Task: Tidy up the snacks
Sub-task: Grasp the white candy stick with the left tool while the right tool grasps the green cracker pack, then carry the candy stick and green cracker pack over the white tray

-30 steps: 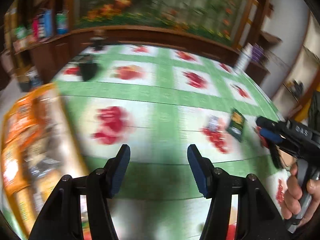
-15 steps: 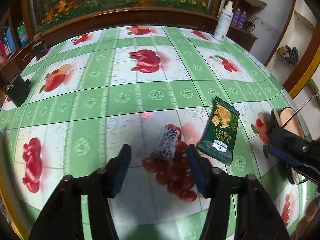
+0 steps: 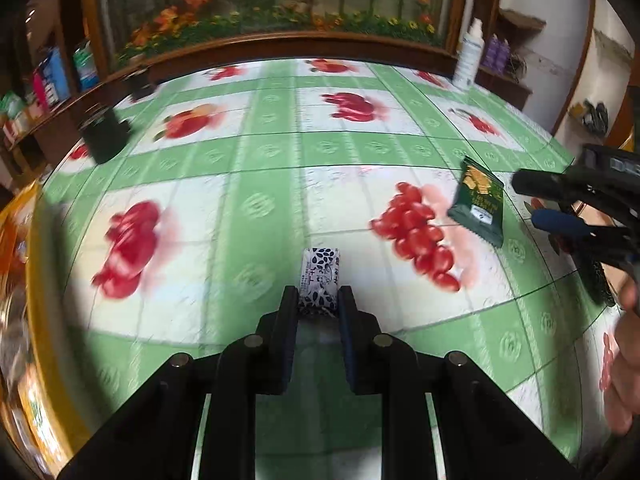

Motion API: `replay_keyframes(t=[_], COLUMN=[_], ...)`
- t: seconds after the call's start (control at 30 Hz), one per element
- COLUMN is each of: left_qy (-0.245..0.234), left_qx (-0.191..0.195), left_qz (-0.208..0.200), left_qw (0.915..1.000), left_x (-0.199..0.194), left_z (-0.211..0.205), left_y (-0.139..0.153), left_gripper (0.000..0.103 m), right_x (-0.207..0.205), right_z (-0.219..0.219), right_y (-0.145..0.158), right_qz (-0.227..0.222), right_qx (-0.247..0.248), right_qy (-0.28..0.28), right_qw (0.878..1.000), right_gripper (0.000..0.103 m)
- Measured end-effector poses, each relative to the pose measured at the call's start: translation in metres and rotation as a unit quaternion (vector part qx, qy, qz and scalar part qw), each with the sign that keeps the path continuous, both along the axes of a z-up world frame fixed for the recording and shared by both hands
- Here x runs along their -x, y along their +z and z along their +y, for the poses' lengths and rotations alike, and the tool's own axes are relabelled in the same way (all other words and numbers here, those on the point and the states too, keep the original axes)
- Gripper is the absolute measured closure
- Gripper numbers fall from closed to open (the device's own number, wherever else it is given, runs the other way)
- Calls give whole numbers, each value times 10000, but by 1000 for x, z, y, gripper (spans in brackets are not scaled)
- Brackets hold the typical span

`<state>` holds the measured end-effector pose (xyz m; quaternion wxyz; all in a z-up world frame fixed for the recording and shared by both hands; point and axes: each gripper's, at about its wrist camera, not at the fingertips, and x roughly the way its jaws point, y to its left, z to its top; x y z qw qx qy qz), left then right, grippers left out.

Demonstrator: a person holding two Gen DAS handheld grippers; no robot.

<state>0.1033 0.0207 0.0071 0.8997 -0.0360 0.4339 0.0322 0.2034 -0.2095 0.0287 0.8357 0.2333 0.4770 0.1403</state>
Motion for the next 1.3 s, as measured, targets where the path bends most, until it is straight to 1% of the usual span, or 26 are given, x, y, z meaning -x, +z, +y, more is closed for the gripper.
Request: replay_keyframes(t=[0.07,0.13,0.2,0.27,0.37,0.47,0.53,0.57,0.6,0.67,0.8,0.9,0.93,1.03,1.13,1.3], left_qy=[20,5,-24,-51,-49,-29,1,12,25,68,136,169,185,231,289,384], left_qx=[70,139,152,163,243,349,339,342,358,365,427,440,450,473,516,567], left_qz=[-43,-73,-96,-99,-76,-71,-81,-81,-81,-93,-97,-116,-120,-120,-163,-214], left_qw=[10000,9999,9998,9998,9997,9994,9994,9994,9993,9993,9989,9988,9987,9985,9981,9974], left_x=[4,4,3,3,3,3,3,3,4,4,4,5,5,4,5,5], left_z=[5,8,8,9,12,16,18,18,20,22,27,30,30,34,37,43], left_y=[0,0,0,0,0,1,2,2,2,2,2,3,3,3,5,6], left_gripper=[84,84,84,84,84,84,84,84,84,84,84,84,84,84,84,84], right_x=[-6,-15,-21,-29,-35,-33,-26,-23,-19,-14,-2,6,9,18,27,41], right_z=[7,17,25,35,53,76,89,93,94,92,84,82,84,97,110,126], right_y=[-1,-5,-7,-9,-9,-10,-12,-13,-13,-13,-11,-6,-4,3,6,10], right_qz=[-10,75,117,147,35,-186,-370,-450,-501,-501,-487,-501,-518,-685,-743,-912], right_qx=[143,321,464,751,1237,1799,2227,2354,2426,2368,2148,1771,1719,1656,1542,1580], right_qy=[-47,-63,-106,-72,29,387,608,732,816,886,988,1110,1160,1315,1528,1722], right_qw=[9999,9994,9988,9970,9923,9827,9723,9681,9654,9662,9704,9766,9769,9750,9733,9680], right_gripper=[44,42,42,42,41,41,42,48,51,55,55,55,55,55,55,55])
